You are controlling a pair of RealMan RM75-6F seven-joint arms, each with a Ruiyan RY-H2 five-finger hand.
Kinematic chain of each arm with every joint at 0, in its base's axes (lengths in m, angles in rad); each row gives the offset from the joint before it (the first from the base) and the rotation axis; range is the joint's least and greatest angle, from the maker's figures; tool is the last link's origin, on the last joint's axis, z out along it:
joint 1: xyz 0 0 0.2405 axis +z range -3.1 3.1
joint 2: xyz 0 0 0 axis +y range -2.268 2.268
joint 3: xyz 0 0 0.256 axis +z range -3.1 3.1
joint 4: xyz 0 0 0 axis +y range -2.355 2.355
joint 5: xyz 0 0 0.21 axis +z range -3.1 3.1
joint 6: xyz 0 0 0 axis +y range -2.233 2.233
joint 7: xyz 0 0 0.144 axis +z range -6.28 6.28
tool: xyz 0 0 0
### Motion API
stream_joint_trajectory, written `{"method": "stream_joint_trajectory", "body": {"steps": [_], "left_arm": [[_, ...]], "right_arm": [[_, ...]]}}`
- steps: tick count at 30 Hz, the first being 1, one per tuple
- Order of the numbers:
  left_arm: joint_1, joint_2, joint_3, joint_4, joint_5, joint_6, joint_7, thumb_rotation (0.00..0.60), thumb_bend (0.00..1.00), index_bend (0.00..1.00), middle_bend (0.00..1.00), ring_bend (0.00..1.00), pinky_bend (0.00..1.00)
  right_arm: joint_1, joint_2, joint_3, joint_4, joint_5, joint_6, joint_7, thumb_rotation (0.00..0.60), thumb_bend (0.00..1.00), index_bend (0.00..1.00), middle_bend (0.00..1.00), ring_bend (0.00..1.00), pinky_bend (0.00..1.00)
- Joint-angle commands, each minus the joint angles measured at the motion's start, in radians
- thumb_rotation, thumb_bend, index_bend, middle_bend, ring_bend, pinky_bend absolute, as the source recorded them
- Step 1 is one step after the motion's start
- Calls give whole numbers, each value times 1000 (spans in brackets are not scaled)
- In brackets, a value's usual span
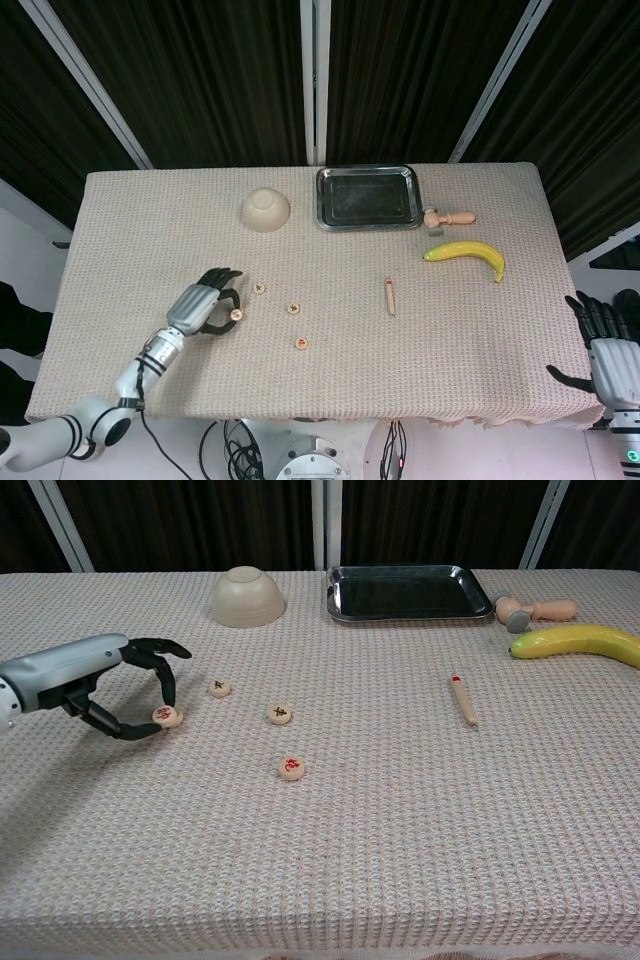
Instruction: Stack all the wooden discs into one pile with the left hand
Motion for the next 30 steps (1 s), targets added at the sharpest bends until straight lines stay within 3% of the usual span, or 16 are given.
{"method": "stream_joint_trajectory", "body": {"steps": [1,30], "left_arm": [[-8,-8,-4,10,0,-8,-5,600,369,526,79,0,0],[-9,4,-7,12,-22,-28,26,600,368,443,79,0,0]], "right_arm": [[1,0,1,1,1,-2,0,600,0,0,0,0,0],[6,3,2,-9,9,-16,-12,600,0,0,0,0,0]]}}
